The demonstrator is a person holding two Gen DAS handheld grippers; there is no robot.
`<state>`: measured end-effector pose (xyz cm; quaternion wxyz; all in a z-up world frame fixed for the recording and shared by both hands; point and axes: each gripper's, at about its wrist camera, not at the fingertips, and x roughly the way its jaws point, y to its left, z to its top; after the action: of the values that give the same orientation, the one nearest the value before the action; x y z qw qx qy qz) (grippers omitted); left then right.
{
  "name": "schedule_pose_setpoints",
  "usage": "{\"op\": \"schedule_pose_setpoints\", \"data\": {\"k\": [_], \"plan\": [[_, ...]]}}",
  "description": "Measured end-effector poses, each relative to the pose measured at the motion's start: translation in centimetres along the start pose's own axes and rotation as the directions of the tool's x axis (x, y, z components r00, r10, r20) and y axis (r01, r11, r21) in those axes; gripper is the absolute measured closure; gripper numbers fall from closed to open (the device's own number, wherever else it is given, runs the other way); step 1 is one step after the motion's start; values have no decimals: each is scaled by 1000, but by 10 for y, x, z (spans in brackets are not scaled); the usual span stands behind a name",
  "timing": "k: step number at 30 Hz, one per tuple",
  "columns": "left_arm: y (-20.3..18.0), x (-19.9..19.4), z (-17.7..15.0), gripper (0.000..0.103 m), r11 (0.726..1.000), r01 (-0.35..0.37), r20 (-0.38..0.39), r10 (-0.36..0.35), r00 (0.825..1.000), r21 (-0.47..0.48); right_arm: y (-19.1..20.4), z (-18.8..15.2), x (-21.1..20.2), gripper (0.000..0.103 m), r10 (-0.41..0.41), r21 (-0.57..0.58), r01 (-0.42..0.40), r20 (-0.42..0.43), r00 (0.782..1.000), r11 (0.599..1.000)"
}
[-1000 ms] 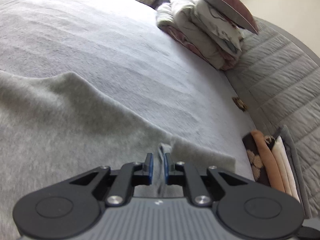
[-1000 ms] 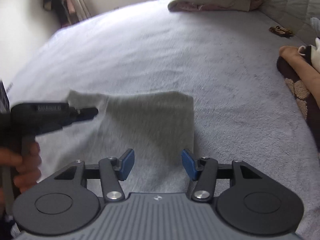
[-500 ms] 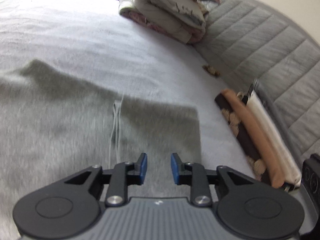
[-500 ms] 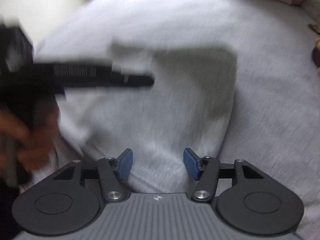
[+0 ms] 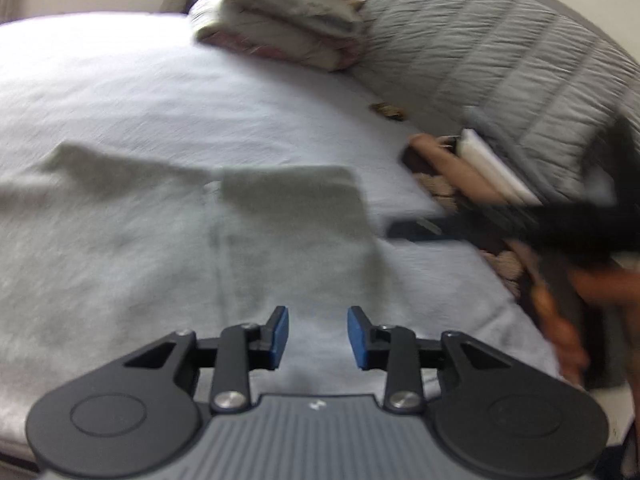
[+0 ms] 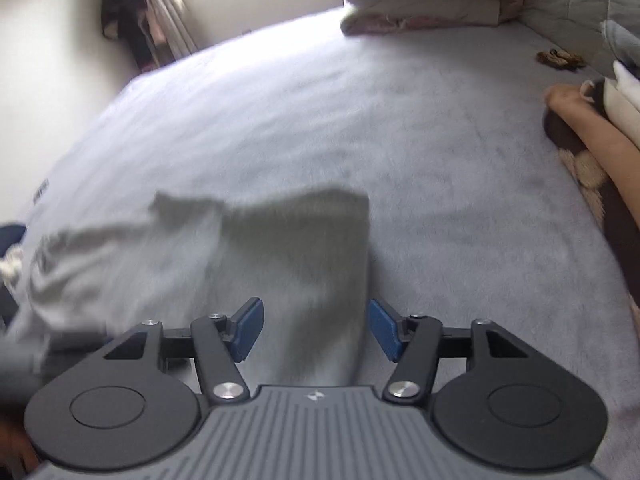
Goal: Fold clothes
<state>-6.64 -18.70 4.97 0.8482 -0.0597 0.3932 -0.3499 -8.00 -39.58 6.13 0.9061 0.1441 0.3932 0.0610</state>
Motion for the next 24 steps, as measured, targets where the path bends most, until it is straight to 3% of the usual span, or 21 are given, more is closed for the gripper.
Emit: {"op": "schedule_pose_setpoints", "data": {"k": [2,4,7,11,13,15,17,19,22,24], "plan": [[-10,2,-3,64,999,17,10,-18,1000,33,4,14,11,41,24,-1,-24,31,999,1000],[-9,11,-8,64,1000,-10,-26,11,1000,8,8,24,25,41,40,-11,-39,42,998,999],[2,17,-15,72,999,-21,-34,20,999,-31,15,32,53,41,3,-55,-4,-14,1000,998],[8,17,-16,74,999,-20,-30,19,999,-46,10,31,88,40,-48,-45,44,-89,995,998],[10,18,-16,74,998,-21,-30,19,999,-55,14,31,93,30,-43,-59,37,-92,995,998],[9,20,-17,74,999,-24,-30,23,999,-43,21,29,99,7,-30,-76,23,-99,995,997],[9,20,-16,74,999,-24,-31,23,999,-38,36,26,108,0,-62,-151,44,-113,992,988],[14,18,-15,74,998,-13,-38,11,999,-63,44,28,109,0,-95,-172,77,-99,991,982],[15,16,-13,74,997,-8,-43,4,999,-78,36,43,89,13,-57,-77,58,13,998,995],[13,14,-15,74,998,-11,-40,8,999,-61,28,48,79,15,-91,-42,93,53,994,995]]}}
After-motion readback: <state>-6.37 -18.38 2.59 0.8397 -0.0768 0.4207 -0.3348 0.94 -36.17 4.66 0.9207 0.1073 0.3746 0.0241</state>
